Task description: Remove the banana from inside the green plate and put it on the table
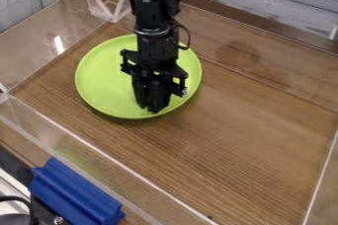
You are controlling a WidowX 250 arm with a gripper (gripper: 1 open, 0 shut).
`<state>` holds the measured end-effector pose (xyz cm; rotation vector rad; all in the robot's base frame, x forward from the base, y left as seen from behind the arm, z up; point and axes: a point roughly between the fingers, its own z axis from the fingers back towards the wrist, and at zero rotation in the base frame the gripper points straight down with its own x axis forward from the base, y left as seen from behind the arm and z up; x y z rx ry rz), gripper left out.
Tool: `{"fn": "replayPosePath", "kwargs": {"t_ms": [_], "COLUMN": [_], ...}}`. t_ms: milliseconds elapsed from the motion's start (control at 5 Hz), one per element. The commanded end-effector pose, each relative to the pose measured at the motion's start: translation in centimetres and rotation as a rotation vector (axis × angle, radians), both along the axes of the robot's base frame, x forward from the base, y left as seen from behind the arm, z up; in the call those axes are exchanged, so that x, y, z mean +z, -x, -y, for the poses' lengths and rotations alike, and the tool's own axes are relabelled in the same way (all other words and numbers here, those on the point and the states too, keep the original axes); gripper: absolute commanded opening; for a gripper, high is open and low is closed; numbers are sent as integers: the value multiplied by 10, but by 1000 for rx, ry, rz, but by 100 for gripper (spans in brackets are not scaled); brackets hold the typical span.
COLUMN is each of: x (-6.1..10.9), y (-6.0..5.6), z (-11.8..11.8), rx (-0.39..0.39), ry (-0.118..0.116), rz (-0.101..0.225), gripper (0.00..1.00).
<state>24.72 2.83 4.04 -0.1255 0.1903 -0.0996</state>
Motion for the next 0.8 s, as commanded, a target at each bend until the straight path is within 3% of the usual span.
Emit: {"fn": "replayPosePath", "kwargs": {"t_ms": [0, 600], "x": [18, 24], "y": [-5, -4], "z": [2, 9], "rx": [-21, -59], "ry": [-13, -11], "rz": [62, 63], "gripper": [0, 0]}}
